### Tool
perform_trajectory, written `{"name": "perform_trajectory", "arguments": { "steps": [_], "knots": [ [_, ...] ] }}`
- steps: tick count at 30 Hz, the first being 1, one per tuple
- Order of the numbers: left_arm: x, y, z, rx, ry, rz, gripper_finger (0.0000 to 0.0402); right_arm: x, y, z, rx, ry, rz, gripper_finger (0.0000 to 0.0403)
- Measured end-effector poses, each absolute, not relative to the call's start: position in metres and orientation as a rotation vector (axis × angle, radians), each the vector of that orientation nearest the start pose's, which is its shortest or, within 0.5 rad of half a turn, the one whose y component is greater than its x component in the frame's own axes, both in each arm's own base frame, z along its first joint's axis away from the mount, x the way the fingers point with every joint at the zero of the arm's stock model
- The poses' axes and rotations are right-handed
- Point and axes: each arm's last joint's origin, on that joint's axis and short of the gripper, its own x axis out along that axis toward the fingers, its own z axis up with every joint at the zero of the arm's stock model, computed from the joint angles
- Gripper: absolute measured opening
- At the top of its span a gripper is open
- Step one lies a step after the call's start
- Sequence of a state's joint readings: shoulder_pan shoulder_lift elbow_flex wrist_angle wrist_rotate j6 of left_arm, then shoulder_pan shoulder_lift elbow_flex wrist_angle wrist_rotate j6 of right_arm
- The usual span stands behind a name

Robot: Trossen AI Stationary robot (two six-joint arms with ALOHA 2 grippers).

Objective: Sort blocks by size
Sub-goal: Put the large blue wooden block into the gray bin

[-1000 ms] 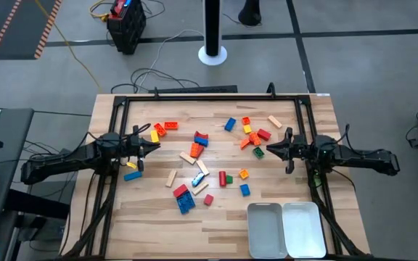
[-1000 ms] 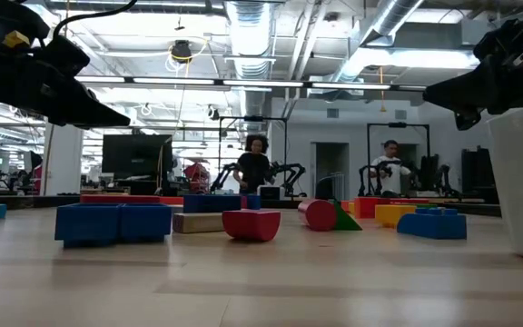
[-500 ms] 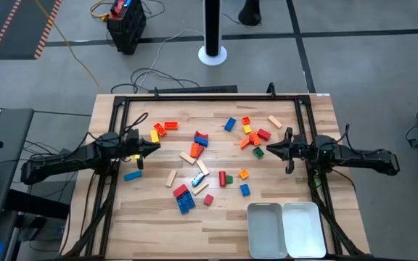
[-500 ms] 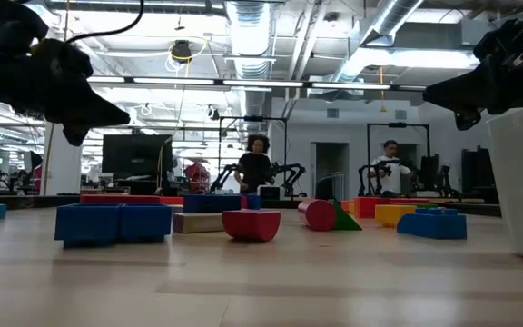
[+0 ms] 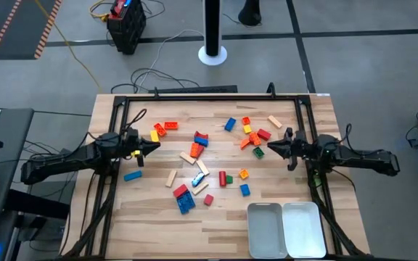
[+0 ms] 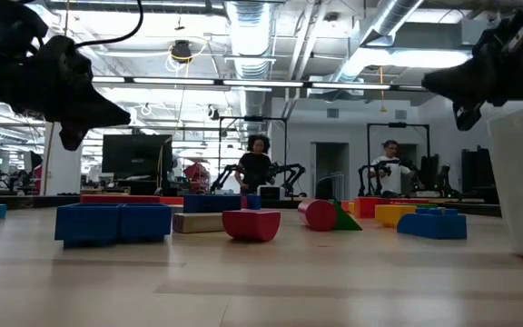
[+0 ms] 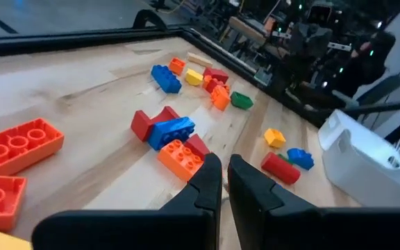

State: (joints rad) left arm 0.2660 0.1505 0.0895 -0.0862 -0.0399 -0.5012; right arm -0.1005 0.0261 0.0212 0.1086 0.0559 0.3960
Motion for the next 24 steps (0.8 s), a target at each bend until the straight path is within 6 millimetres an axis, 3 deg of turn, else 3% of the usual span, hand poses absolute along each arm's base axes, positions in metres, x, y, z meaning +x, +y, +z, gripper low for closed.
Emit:
{"name": "perform_trajectory", "arguments": {
  "steps": [7,13,18,24],
  "knots": [
    [0.101,0.023,0.189,-0.596,-0.059,0.161,0.002,0.099,-0.009,0.184,0.465,-0.2,-0.09,0.0071],
    [0.1,0.019,0.21,-0.463,-0.246,0.097,0.002,0.107,-0.008,0.185,0.463,-0.191,-0.09,0.0071],
    [0.101,0.021,0.202,-0.447,-0.189,0.209,0.002,0.115,-0.012,0.183,0.402,-0.17,-0.165,0.0071],
    [0.1,0.03,0.191,-0.392,0.049,0.49,0.0049,0.134,-0.011,0.191,0.333,-0.095,-0.168,0.0078]
  ]
}}
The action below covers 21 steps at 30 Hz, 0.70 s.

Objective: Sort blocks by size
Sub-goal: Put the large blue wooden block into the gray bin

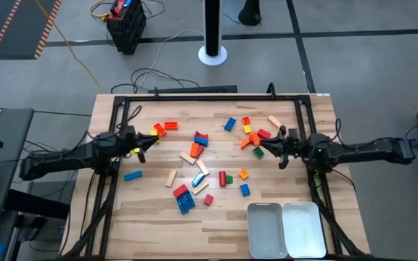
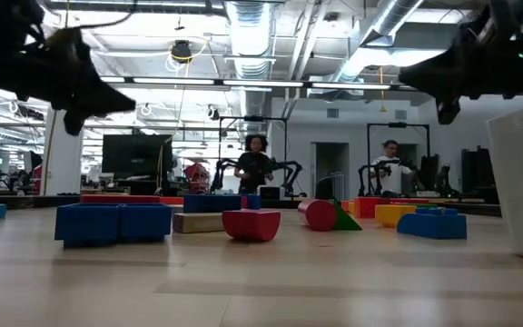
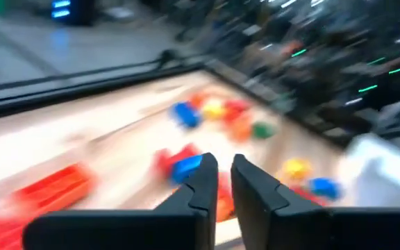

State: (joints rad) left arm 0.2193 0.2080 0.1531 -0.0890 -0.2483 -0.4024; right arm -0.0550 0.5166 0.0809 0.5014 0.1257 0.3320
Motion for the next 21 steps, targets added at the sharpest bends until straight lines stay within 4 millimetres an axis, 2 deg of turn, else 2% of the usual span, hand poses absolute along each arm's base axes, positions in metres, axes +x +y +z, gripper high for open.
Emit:
{"name": "perform_trajectory", "arguments": {
  "steps": [5,10,15,21],
  "knots": [
    [0.107,0.032,0.204,-0.382,0.242,0.538,0.0116,0.16,-0.003,0.202,0.285,0.014,-0.128,0.0125],
    [0.12,0.024,0.212,-0.465,0.543,0.346,0.0169,0.188,0.014,0.206,0.233,0.121,-0.079,0.0197],
    [0.129,0.007,0.204,-0.566,0.877,0.273,0.0174,0.208,0.032,0.21,0.153,0.248,-0.164,0.0242],
    [0.13,-0.013,0.188,-0.6,1.208,0.358,0.0172,0.22,0.052,0.209,0.097,0.293,-0.201,0.0248]
  ]
}}
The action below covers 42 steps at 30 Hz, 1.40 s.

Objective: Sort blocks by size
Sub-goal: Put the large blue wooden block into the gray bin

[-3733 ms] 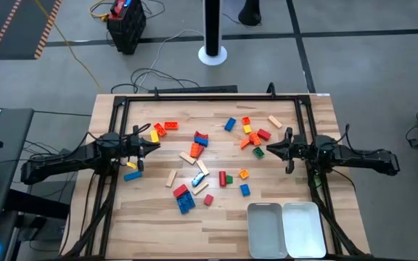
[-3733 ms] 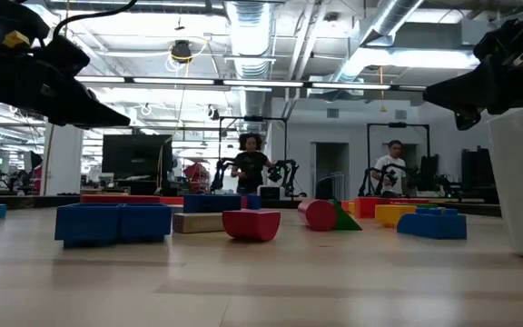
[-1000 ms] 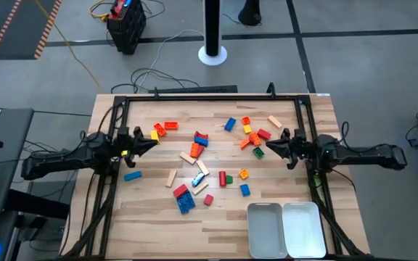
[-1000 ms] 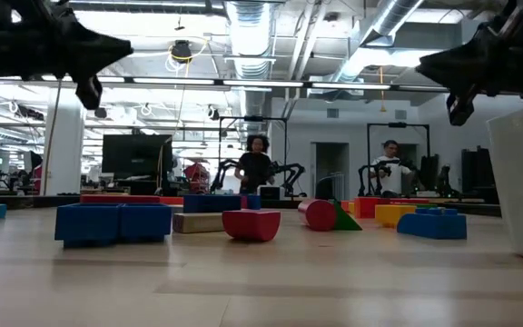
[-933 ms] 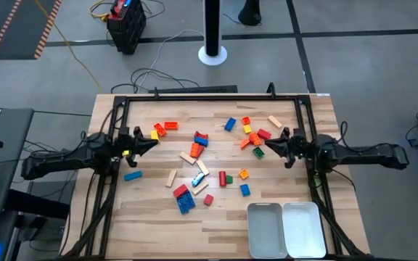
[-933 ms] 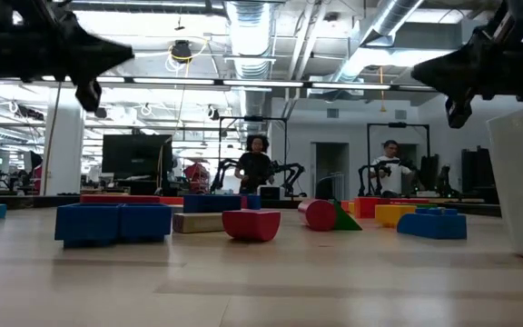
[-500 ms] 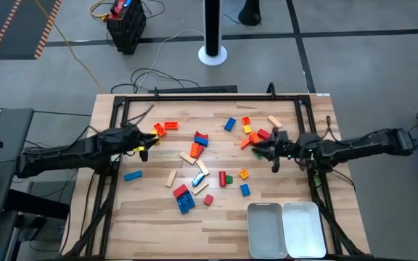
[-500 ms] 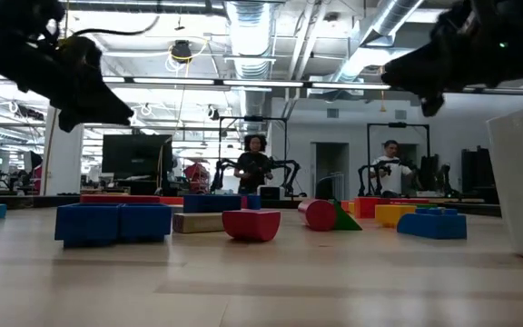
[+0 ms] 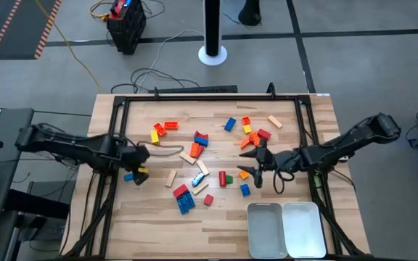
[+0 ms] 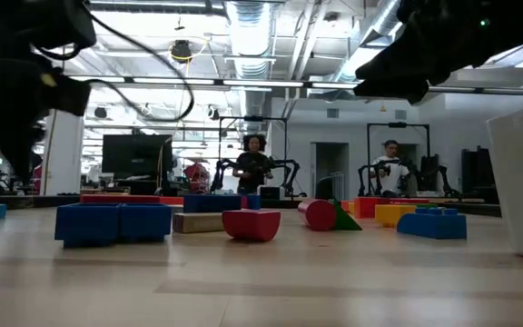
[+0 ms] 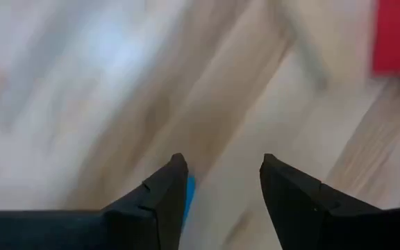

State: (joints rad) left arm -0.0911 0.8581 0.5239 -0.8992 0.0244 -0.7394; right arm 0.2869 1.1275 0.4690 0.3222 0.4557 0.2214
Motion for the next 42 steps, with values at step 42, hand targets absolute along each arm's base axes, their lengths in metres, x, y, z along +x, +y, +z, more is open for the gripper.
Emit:
{"name": "perform_trajectory", "arguments": {
  "steps": [42],
  "knots": [
    [0.161,-0.039,0.137,-0.17,1.638,0.33,0.0094,0.222,0.076,0.214,0.095,0.216,-0.116,0.0249]
  ]
}}
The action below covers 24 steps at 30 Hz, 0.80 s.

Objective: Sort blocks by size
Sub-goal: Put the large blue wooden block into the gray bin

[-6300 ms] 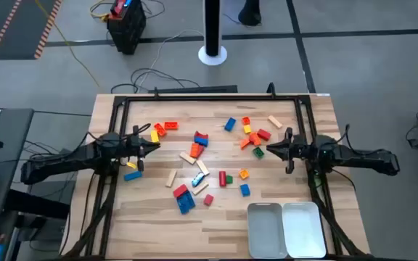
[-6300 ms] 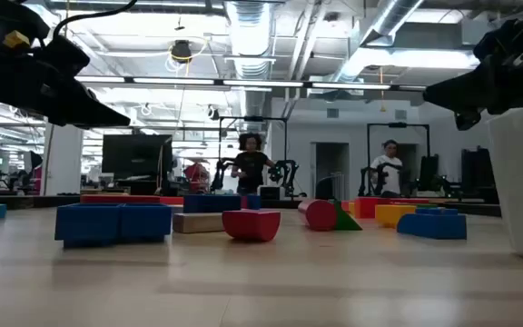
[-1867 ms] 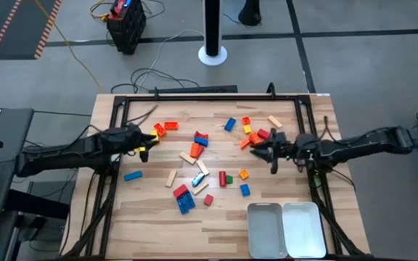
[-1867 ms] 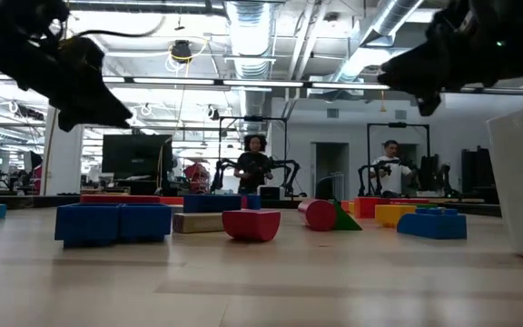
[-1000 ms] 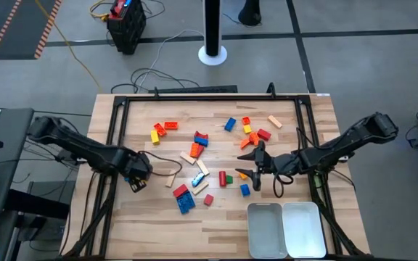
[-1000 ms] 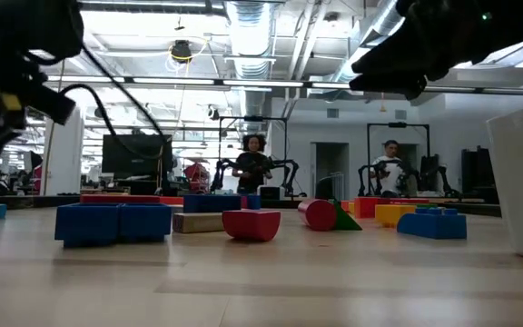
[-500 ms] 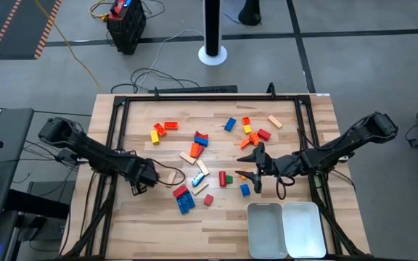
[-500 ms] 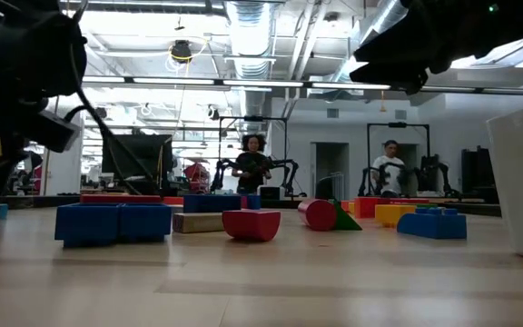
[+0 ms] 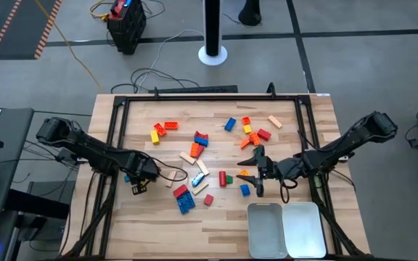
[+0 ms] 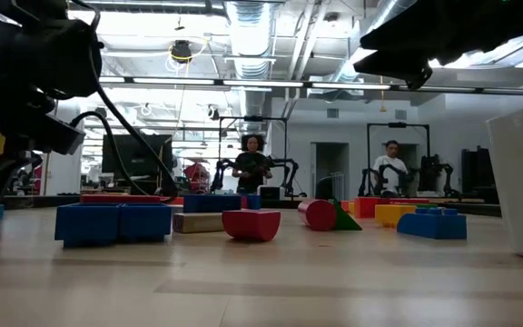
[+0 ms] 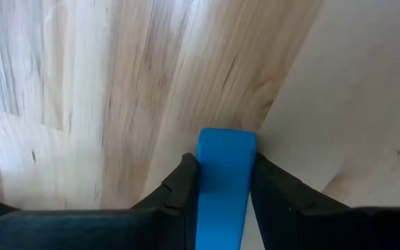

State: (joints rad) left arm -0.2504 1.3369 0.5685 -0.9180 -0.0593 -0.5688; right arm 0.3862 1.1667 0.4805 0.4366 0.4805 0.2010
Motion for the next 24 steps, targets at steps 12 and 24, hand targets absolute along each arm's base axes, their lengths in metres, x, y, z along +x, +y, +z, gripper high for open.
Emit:
{"name": "perform_trajectory", "arguments": {
  "steps": [12,24],
  "knots": [
    [0.187,-0.039,0.194,-0.022,1.323,0.348,0.0092,0.221,0.074,0.214,0.085,0.221,-0.161,0.0249],
    [0.222,-0.04,0.243,0.091,0.356,0.318,0.0094,0.238,0.072,0.208,0.071,0.178,-0.187,0.0249]
  ]
}}
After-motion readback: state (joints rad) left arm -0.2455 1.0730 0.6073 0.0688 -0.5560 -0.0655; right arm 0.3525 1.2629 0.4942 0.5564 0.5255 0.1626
